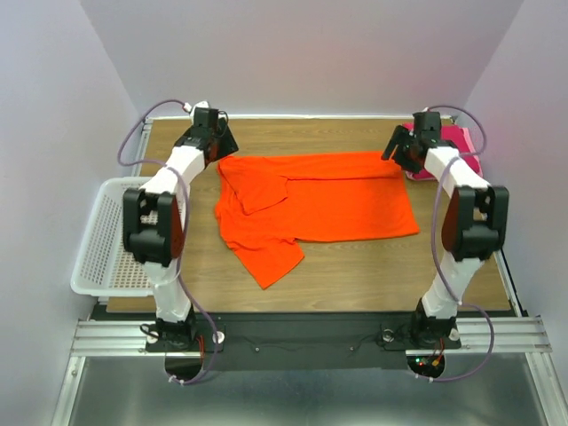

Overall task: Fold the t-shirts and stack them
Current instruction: Fold the tshirt

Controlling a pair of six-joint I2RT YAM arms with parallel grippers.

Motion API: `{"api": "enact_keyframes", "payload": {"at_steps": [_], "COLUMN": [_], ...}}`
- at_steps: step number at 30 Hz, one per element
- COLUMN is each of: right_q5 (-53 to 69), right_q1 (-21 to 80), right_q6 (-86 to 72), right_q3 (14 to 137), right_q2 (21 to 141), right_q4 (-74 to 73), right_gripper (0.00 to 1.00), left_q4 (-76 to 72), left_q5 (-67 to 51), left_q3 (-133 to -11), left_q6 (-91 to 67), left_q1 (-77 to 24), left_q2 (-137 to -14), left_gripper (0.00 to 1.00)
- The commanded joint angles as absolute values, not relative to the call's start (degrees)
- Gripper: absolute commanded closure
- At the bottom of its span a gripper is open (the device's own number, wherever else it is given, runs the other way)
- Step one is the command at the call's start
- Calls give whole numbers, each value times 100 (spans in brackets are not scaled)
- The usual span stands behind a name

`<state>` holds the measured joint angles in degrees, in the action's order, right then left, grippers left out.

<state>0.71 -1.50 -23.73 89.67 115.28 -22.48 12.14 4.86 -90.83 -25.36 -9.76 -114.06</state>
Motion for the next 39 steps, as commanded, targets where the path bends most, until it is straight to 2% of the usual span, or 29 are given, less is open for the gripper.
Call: {"api": "enact_keyframes", "payload": {"at_steps": [1, 8, 12, 15, 28, 39], "right_q5": [35, 44, -228, -439, -799, -984], "right_q1": [-193, -193, -193, -193, -193, -193], "right_q6": [-2285, -2865, -2813, -2734, -2698, -2838], "right_q3": [8134, 5963, 5301, 4967, 4658, 4728], "right_q2": [9875, 8037, 7411, 7085, 7014, 7365], "right_q4": [-2407, -2689, -3040, -3199, -3278, -3287], "right_gripper": [21, 11, 9, 10, 14, 20], "left_q4": [1370, 1775, 1828, 1758, 1266, 1230], "left_q5": [579, 1080, 1282, 1345, 1310, 1178], "left_q3": [-8483, -6034, -4933, -4440, -4052, -3841], "left_q6": [-2654, -2917, -3233, -3287, -3287, -3243], "left_q1": [-1212, -1695, -1749, -1749, -1749, -1793], "left_q2": [-9761, -8017, -7060, -6882, -7857, -7927], "left_gripper": [26, 29, 33, 36, 43, 53]}}
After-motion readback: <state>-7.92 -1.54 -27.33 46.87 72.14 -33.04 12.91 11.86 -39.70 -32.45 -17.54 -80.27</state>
